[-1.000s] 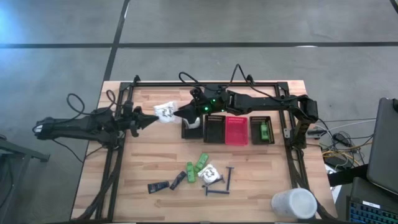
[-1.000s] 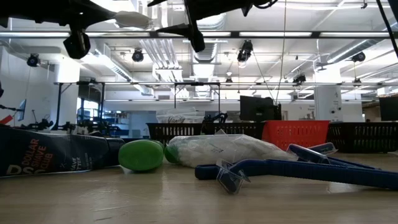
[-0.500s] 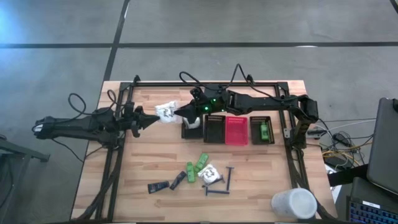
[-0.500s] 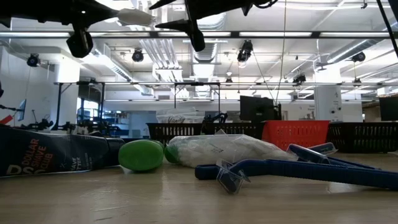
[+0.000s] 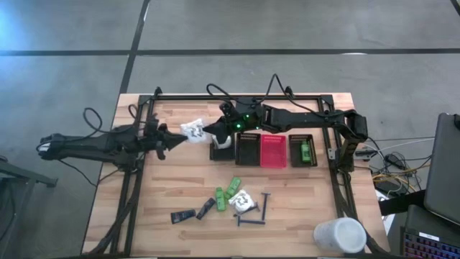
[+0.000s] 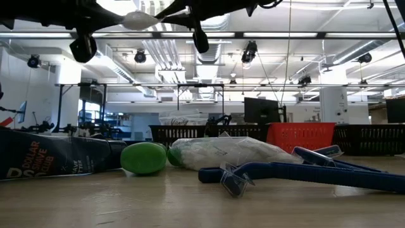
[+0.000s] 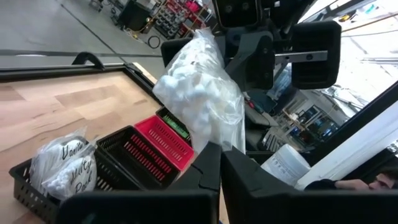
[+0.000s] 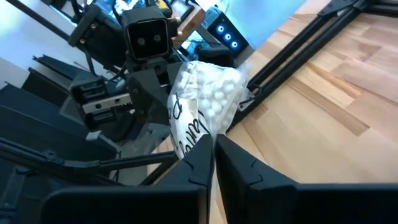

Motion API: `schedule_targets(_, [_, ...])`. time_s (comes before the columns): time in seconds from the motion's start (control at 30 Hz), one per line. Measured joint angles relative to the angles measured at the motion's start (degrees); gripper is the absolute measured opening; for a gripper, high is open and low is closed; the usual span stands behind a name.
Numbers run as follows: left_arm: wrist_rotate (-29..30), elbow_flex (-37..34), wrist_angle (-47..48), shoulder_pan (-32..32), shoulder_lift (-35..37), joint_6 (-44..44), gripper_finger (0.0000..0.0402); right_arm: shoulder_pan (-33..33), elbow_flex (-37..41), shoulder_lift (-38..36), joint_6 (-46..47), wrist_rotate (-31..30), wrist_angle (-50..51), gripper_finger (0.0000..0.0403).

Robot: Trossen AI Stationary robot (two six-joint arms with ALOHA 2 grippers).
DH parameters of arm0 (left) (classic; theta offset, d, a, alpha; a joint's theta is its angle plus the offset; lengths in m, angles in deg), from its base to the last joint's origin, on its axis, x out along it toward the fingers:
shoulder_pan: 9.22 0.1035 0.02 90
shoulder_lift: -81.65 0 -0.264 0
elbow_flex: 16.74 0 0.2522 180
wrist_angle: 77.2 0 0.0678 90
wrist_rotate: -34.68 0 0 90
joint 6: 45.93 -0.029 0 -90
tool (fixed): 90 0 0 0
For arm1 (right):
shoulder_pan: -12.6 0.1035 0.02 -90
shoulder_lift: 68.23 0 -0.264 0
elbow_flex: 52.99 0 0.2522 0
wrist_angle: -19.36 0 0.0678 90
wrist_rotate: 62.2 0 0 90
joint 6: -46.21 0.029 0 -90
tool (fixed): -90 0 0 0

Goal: Pick & Place Travel size toiletries
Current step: Put the white cotton pack into the left black bin

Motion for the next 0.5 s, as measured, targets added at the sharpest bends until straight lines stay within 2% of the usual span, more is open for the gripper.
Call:
schedule_targets(0.2, [0.61,0.00,0.22,0.00,-1.03,1.46,0.0052,-0.02,0.00,0.00,-3.38,-0.04,4.22,0.0009])
schedule_targets(0.5, [1.88,0.04,5.70,-0.02,-1.35,7.22,0.0172,-0.24,-1.75,-0.61,-12.25,-2.49,16.38,0.0009])
